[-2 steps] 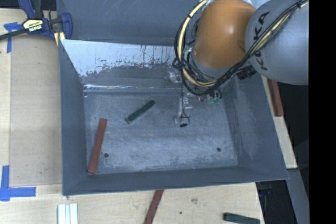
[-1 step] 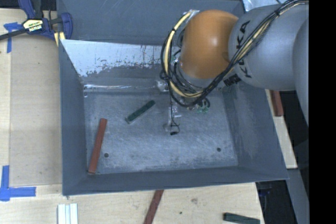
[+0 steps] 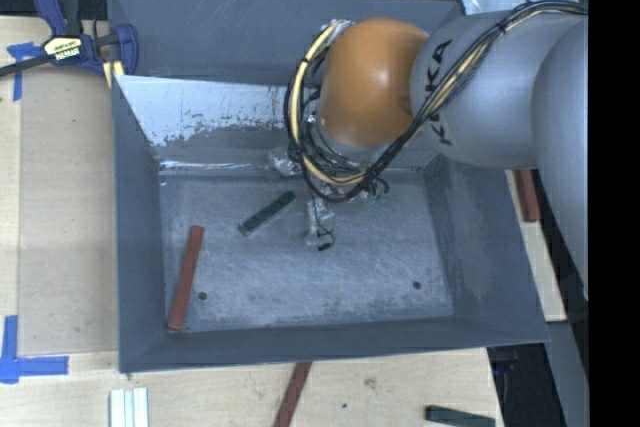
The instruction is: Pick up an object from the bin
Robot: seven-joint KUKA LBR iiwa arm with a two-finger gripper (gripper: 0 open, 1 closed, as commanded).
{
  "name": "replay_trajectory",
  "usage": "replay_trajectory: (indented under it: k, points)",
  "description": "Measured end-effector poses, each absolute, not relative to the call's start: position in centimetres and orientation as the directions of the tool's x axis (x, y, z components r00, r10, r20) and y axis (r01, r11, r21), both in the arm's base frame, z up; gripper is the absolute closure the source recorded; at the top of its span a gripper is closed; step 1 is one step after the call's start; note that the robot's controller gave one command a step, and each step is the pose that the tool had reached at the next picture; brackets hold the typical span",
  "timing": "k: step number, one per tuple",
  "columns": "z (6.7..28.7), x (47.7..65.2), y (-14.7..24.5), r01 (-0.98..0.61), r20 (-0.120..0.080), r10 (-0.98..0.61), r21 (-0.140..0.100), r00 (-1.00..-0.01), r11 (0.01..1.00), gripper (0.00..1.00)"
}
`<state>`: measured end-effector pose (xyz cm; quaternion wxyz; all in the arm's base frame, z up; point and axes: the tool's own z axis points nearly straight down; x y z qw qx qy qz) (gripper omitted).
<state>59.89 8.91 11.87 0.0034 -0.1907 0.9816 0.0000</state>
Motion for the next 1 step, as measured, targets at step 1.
replay_trajectory:
  k: [1]
  points:
    - [7.14, 59.77, 10.63, -0.361, -0.005, -0.361, 0.001, -0.932, 0.932, 1.0]
